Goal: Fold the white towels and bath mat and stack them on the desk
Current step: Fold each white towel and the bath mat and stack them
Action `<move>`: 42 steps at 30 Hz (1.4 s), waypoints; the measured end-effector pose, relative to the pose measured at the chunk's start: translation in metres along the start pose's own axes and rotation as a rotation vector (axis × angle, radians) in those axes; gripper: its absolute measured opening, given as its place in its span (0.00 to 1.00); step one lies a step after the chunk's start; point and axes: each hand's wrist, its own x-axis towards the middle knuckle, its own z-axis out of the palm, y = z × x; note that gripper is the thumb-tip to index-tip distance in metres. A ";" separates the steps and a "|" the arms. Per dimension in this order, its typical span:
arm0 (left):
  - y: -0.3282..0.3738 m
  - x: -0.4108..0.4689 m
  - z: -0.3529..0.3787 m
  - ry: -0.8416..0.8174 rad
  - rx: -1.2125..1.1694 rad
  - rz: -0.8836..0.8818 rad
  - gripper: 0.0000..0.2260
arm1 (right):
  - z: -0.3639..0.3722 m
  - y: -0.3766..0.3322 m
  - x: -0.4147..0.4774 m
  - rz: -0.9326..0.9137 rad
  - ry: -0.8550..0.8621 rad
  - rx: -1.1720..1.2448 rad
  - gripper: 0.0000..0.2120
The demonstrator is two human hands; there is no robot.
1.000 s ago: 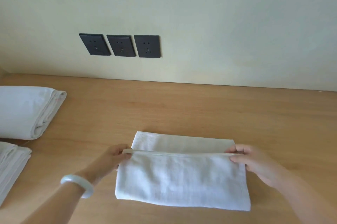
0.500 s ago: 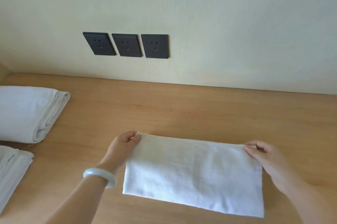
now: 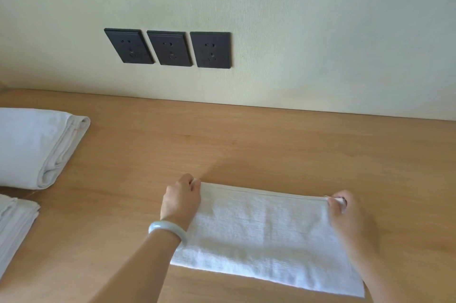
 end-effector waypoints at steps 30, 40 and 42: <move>-0.054 -0.048 -0.035 -0.050 -0.488 -0.270 0.07 | 0.098 -0.082 -0.117 -0.865 -0.309 -0.476 0.29; -0.085 -0.079 -0.035 -0.142 -0.342 -0.188 0.07 | 0.144 -0.164 -0.092 -0.962 -0.400 -0.446 0.32; -0.087 -0.079 -0.036 -0.132 -0.288 -0.164 0.05 | 0.153 -0.163 -0.088 -0.963 -0.389 -0.492 0.34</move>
